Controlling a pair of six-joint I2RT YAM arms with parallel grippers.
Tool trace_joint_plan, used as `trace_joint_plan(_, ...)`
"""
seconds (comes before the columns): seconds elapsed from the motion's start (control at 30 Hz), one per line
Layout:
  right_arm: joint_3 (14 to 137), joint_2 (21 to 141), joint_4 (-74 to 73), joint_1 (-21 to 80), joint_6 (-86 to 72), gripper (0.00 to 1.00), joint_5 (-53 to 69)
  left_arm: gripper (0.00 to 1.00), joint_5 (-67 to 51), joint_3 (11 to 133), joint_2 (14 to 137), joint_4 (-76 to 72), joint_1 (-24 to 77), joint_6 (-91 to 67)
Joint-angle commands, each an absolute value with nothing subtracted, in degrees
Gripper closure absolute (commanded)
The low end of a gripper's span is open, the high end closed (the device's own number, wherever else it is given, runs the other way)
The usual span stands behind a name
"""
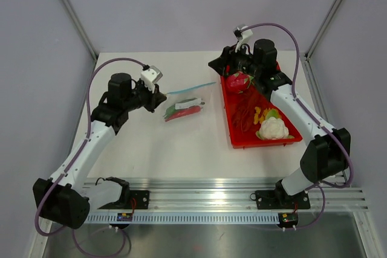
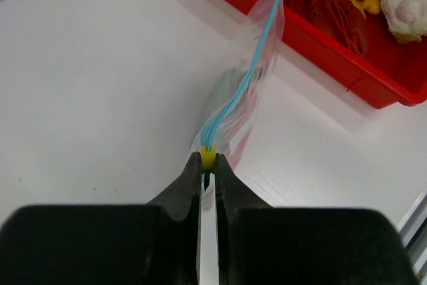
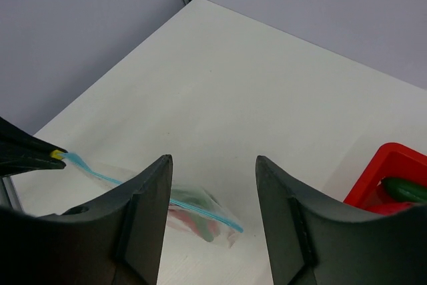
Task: Place the food in the zip-top bag and seal the zipper
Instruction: Place the zipper food storage bag at the center of the board, then reset both arms
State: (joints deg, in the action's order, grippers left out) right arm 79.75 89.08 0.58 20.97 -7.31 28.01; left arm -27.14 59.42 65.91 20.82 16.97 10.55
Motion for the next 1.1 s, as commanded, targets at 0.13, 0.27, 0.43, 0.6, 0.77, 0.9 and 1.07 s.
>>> trace_joint_plan(0.13,77.36,85.09,1.4,20.92,-7.03,0.38,23.65,0.58,-37.95,48.0,53.45,16.07,17.05,5.54)
trace_joint_plan(0.27,69.11,80.78,2.99,20.92,-8.52,0.32,20.49,0.01,-35.35,44.65,48.44,19.86,17.31,2.37)
trace_joint_plan(0.43,70.3,79.19,-6.03,20.92,-8.44,0.27,15.83,0.01,-27.8,50.52,46.49,20.22,17.31,1.85)
trace_joint_plan(0.6,73.56,76.39,-15.98,21.0,-12.46,0.01,1.43,0.01,-20.58,55.01,49.12,20.39,17.31,-3.59)
trace_joint_plan(0.77,72.07,70.59,-24.86,20.83,-18.72,0.01,-16.23,0.01,-15.74,58.35,54.74,23.46,17.31,-10.8)
trace_joint_plan(0.9,73.65,70.05,-38.89,20.83,-24.5,0.0,-29.86,0.01,-13.28,59.15,57.3,24.35,17.31,-15.1)
trace_joint_plan(1.07,72.34,69.7,-46.31,20.83,-28.21,0.01,-36.12,0.01,-11.08,57.22,56.25,21.19,17.31,-16.44)
